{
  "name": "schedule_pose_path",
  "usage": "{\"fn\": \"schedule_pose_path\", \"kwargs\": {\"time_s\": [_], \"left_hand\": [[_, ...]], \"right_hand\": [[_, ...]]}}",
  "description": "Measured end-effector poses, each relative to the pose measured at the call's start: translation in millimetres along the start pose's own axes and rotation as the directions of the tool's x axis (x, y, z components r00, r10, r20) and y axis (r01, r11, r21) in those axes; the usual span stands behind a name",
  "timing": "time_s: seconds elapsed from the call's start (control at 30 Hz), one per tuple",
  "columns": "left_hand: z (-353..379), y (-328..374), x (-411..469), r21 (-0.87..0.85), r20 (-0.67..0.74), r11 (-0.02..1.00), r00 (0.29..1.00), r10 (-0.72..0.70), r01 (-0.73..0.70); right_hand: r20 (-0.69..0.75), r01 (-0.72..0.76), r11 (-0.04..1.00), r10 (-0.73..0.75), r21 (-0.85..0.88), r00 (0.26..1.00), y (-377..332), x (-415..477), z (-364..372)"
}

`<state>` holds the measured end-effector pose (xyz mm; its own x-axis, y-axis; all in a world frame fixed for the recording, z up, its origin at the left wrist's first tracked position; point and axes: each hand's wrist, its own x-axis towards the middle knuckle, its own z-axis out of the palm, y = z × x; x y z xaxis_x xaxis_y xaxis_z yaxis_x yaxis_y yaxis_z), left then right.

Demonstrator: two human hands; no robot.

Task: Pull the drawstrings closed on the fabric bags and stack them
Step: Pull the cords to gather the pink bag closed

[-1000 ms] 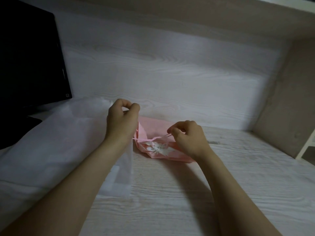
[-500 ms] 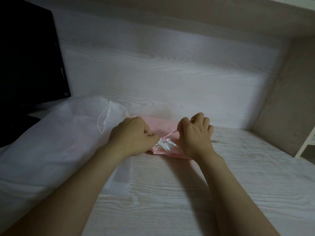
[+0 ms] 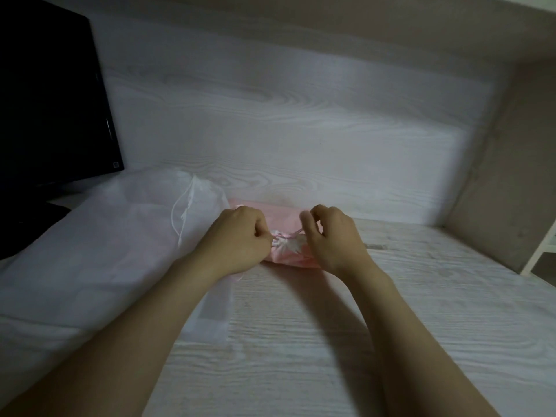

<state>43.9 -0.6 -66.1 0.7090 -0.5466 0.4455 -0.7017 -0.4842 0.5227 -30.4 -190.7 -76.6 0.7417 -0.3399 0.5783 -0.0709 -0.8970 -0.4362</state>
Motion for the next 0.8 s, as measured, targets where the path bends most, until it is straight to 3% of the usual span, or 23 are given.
{"fn": "schedule_pose_path", "kwargs": {"time_s": [0.23,0.6,0.73,0.8], "left_hand": [[8.1,1.4,0.3,-0.177,-0.036,0.983,0.997,-0.061,0.054],[12.8,-6.3,3.7,-0.182,-0.135,0.981,0.990,0.044,-0.069],[11.1,0.7,3.9,-0.359,-0.147,0.929,0.989,0.033,-0.085],[8.7,4.3,5.1,-0.545,-0.128,0.837,0.991,-0.023,-0.051]], "right_hand": [[-0.074,-0.026,0.997,0.031,0.069,0.997,-2.3,0.5,-1.1],[-0.175,-0.024,1.000,0.023,-0.004,0.984,-0.4,1.6,3.2],[-0.125,0.056,0.998,-0.057,-0.011,0.991,-2.4,0.6,4.1],[-0.075,0.109,0.994,-0.110,-0.017,0.991,-3.5,-0.7,5.0]]}}
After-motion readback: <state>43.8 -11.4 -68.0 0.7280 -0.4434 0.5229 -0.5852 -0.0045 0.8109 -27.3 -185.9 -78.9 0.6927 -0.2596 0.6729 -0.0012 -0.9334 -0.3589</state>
